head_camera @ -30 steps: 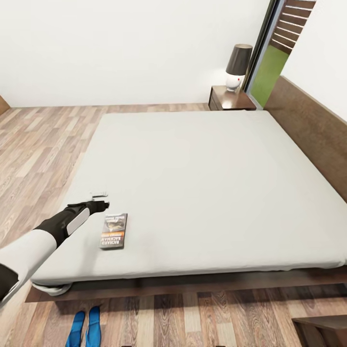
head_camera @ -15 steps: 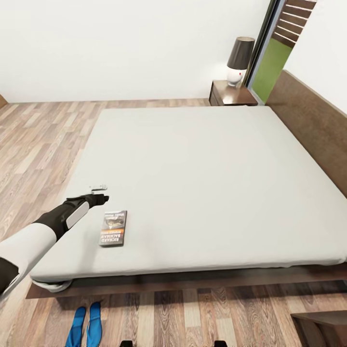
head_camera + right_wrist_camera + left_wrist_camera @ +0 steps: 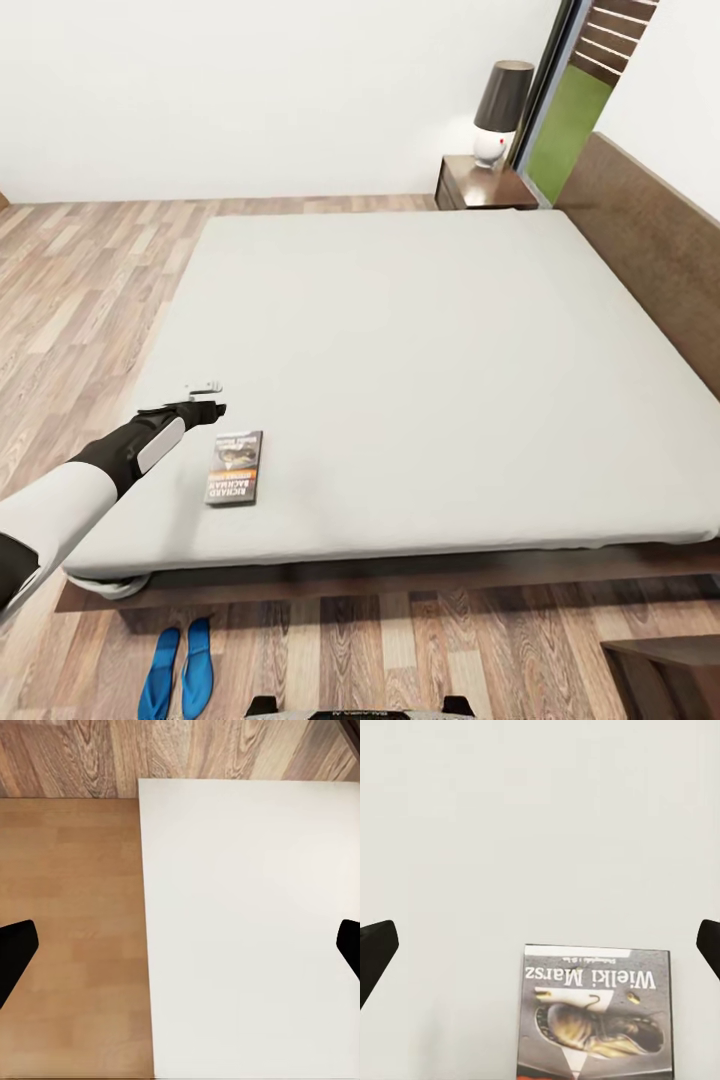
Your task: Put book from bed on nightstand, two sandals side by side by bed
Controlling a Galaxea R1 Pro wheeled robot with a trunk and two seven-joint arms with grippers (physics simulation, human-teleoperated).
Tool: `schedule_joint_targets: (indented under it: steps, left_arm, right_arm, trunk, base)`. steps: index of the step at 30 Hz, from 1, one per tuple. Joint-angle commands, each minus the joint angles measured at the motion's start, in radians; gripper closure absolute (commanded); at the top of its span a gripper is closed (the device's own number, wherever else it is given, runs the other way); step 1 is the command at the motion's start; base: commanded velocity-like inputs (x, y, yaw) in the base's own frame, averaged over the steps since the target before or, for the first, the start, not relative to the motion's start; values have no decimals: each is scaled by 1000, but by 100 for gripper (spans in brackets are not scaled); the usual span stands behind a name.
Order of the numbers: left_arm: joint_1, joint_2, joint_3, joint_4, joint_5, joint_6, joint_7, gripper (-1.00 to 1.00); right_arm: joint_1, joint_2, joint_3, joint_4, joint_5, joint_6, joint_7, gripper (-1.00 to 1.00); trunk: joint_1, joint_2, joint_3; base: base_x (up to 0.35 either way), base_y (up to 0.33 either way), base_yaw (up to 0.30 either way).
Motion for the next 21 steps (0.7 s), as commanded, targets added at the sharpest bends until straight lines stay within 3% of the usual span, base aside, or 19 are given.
schedule_joint_targets:
  steps: [1,10,21]
  left_arm:
    - [-1,1,-8,-3,11,2,9,-100]
    - [-1,0,-9,12,11,3,9,-100]
    - [-14,-30,-10,65,10,1,9,-100]
  right_arm:
    - [0,0,9,1,-10,-5,-1,-100]
    - [1,1,9,1,-10,-5,-1,-100]
    - [2,1,9,1,-9,-5,-1,-100]
  trunk:
    - [0,-1,-2]
    - [0,-1,-17]
    - [0,-1,-35]
  base:
    - [0,0,0]
    - [0,0,0]
    - [0,0,0]
